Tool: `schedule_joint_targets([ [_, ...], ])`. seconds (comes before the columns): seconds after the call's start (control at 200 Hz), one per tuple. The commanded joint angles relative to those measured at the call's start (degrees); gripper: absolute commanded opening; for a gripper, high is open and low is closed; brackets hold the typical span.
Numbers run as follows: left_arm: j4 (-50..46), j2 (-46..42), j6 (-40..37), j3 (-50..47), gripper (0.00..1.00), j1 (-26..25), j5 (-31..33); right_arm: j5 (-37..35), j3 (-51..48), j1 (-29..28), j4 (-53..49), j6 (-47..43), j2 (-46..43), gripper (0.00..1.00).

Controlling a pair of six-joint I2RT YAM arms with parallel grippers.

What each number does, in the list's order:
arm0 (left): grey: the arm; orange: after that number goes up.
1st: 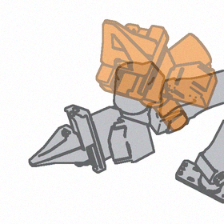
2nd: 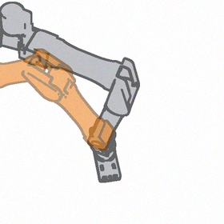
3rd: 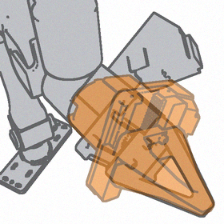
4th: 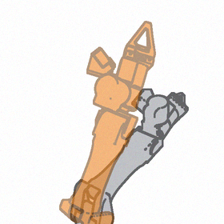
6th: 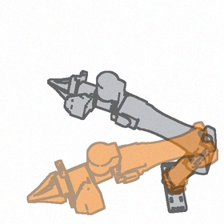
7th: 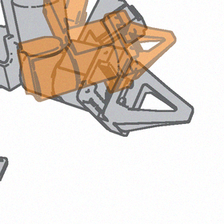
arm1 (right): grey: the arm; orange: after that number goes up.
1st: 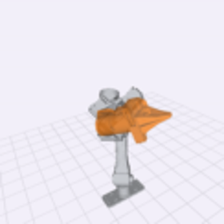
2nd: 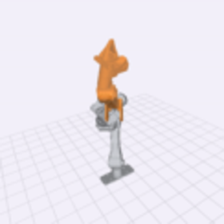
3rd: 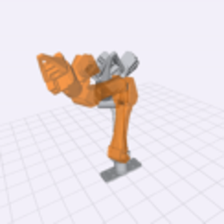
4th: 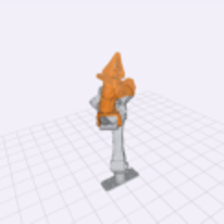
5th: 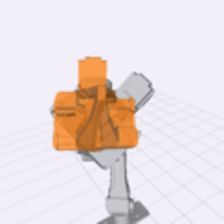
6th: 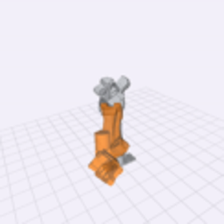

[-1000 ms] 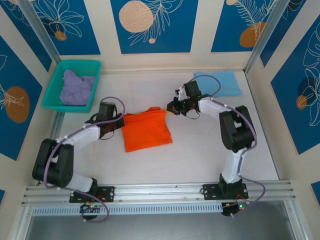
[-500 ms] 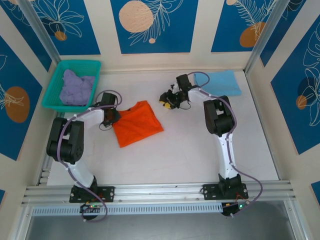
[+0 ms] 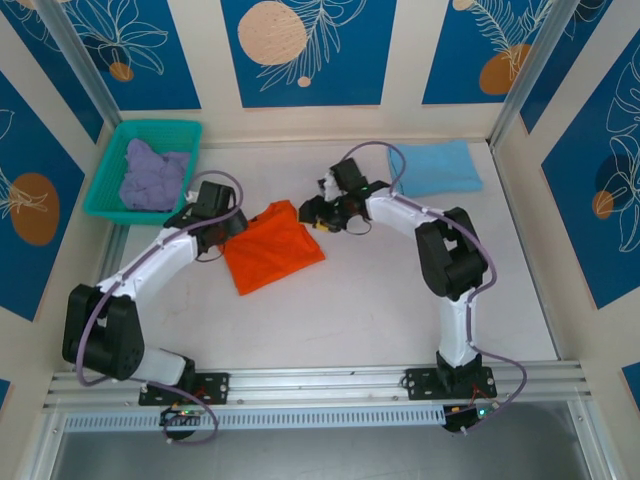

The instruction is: Fold and stack the t-shirts

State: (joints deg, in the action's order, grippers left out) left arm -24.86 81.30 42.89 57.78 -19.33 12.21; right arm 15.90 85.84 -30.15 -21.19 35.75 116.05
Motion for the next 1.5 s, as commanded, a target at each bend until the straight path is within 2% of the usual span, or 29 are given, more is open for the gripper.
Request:
schedule_joint_targets([
  [0.0,1.0,0.8,-2.2,-3.0,0.66,-2.9,-6.4,-9.3,2.4,-1.2,-6.8,-8.5,1.5,0.62],
  [0.055,1.6,1.9,-3.1,-3.7,0.68,-4.3,-7.6,-10.3,3.5,-0.9,-6.7,-9.8,2.8,0.72],
  [0.1,2.0,3.2,-4.1,-4.3,0.69,-5.2,-8.5,-11.3,5.5,-0.9,-8.0,-11.5,4.5,0.74],
  [0.205,1.2,5.6,-3.8,-6.4,0.74,-5.8,-7.1,-8.8,9.8,-1.0,-9.1,-15.2,8.6,0.76],
  [0.34,1.9,5.5,-2.2,-10.6,0.88,-5.6,-4.9,-4.2,15.9,-1.5,-12.2,-18.1,14.5,0.77],
  [0.54,2.2,4.0,-1.0,-13.9,0.93,-4.9,-3.3,2.6,16.5,-3.2,-11.5,-19.9,16.3,0.75],
  [0.695,1.4,1.9,-0.9,-13.7,0.95,-3.7,-3.4,3.8,18.6,-3.8,-13.9,-18.9,19.2,0.6],
  [0.79,-0.4,-1.3,-1.3,-13.0,1.0,-3.8,-2.8,2.4,18.8,-3.3,-14.2,-16.9,20.1,0.4],
  [0.905,-3.7,-7.9,-1.6,-13.1,1.0,-3.8,0.8,-3.8,17.6,-2.9,-13.2,-15.6,18.5,0.17],
  [1.035,-6.4,-17.0,-1.2,-15.5,1.0,-3.8,6.1,-13.2,15.3,-2.2,-12.0,-15.3,13.7,0.05],
  [1.155,-5.3,-24.6,-0.5,-20.7,1.0,-3.7,9.5,-21.7,13.8,-0.5,-11.7,-16.5,9.0,0.0],
  [1.265,-2.4,-28.8,0.9,-25.2,1.0,-3.7,8.3,-29.0,13.1,2.0,-11.7,-19.5,6.1,0.0],
  [1.495,-0.3,-30.9,3.3,-27.0,1.0,-3.8,4.6,-31.7,21.6,10.3,-16.0,-25.3,7.7,0.0],
])
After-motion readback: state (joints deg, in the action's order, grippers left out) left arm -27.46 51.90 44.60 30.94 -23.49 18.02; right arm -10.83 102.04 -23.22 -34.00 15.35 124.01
